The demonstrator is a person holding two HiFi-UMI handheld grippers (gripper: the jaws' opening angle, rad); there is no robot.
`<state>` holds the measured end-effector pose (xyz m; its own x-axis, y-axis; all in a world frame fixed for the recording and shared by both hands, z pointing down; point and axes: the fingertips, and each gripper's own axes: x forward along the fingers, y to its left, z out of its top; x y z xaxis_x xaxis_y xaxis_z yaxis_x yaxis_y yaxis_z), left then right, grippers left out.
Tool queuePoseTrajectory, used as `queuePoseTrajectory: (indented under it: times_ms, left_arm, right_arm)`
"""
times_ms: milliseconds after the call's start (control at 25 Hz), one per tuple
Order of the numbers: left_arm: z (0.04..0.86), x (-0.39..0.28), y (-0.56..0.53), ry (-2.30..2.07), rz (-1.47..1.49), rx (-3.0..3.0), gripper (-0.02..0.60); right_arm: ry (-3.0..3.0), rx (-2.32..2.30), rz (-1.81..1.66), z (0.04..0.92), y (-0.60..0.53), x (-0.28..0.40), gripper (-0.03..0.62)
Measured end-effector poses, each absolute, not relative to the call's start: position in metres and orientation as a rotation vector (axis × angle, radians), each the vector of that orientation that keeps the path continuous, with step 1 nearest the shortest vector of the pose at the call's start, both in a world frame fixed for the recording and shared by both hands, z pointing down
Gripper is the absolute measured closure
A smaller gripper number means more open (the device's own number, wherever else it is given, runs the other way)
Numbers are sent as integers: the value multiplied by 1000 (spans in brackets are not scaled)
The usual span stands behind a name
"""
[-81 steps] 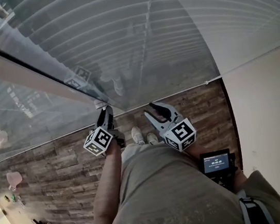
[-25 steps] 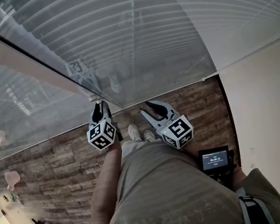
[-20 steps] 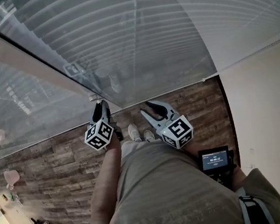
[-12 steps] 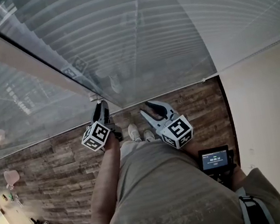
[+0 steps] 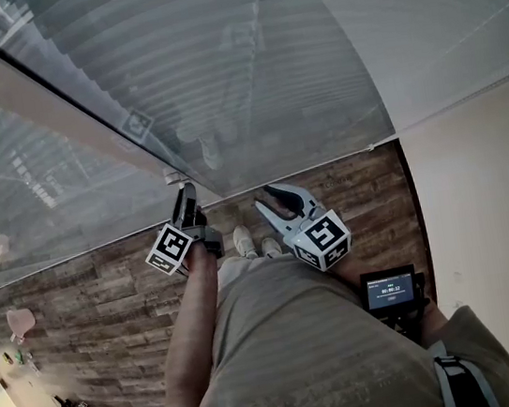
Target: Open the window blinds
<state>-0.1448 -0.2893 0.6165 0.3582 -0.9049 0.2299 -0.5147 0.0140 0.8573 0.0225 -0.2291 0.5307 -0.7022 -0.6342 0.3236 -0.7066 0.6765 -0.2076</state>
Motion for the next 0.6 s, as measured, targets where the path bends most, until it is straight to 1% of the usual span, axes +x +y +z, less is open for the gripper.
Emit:
queuePoseTrajectory:
  times_ms: [120, 320, 600]
  left_arm:
    - [616, -144, -287, -1259, -541, 1623, 446]
    - [617, -144, -286, -1151, -690, 1525, 446]
    - [616, -149, -288, -1081, -753, 1486, 446]
  right_arm:
    - [-2667, 1081, 468, 531, -227, 22, 465]
    - [-2670, 1072, 466, 531, -224, 21, 465]
    - [-2663, 1063, 464, 532, -225, 13, 465]
